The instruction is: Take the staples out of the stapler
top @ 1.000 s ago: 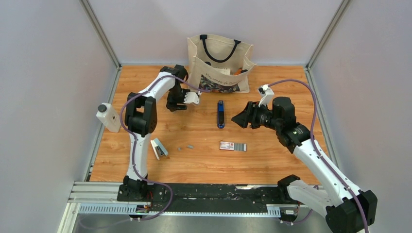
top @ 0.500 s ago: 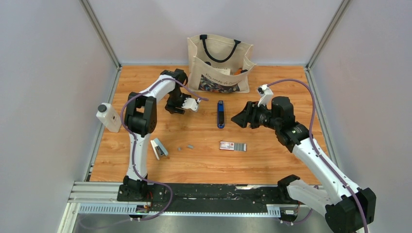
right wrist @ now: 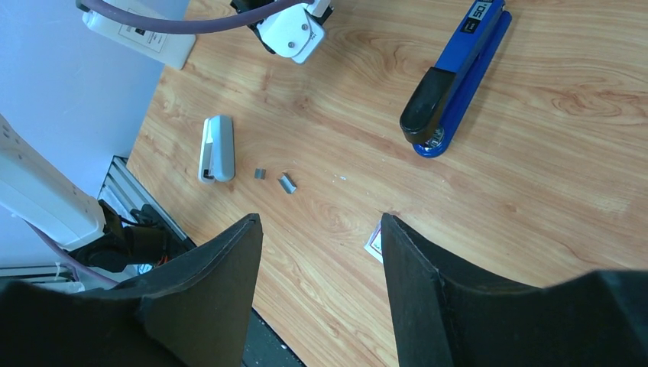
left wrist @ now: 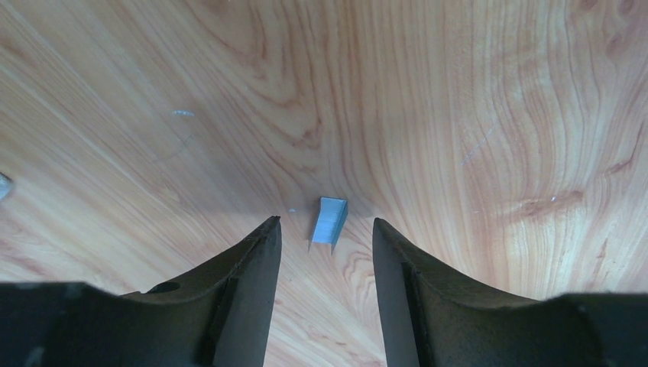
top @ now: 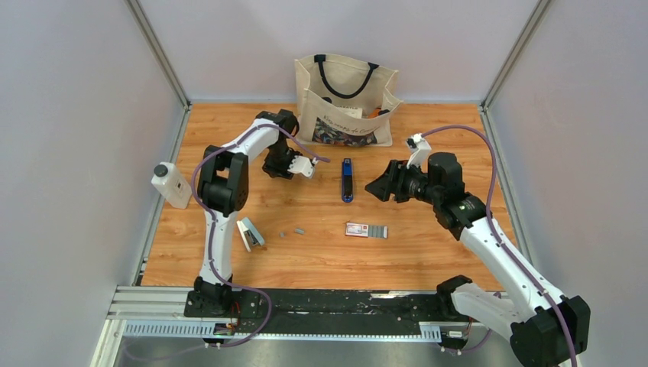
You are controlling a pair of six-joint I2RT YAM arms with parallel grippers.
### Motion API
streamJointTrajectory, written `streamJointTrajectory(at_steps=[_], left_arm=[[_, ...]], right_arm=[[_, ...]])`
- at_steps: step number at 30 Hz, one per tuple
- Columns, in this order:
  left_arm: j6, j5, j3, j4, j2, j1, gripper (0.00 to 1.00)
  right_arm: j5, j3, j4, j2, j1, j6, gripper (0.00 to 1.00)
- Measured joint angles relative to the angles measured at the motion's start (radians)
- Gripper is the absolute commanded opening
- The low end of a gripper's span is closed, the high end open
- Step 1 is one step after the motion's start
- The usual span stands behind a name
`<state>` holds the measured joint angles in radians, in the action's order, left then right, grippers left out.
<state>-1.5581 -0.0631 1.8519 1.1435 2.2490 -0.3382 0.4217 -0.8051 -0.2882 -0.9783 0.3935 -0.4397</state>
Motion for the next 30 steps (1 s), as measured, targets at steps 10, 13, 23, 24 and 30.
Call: streamJointTrajectory(at_steps=[10,13,23,24,30], left_arm=[[0.000,0.023,0.000,0.000,0.000,-0.013,0.55],[0.000,0.024,0.000,0.001,0.002,-0.013,0.56],[0.000,0.024,0.000,0.012,0.010,-0.013,0.57],[0.000,0.024,0.000,0.012,0.011,-0.013,0.57],[0.000,0.039,0.010,0.017,0.030,-0.014,0.53]], right_arm=[[0.007,0.006,0.001,0.000,-0.006,0.000,0.61],[0.008,0.006,0.001,0.000,-0.011,0.000,0.61],[0.011,0.006,0.000,0.000,-0.021,0.000,0.61],[0.012,0.006,0.000,0.000,-0.022,0.000,0.61],[0.015,0.006,0.000,-0.002,-0.022,0.000,0.61]])
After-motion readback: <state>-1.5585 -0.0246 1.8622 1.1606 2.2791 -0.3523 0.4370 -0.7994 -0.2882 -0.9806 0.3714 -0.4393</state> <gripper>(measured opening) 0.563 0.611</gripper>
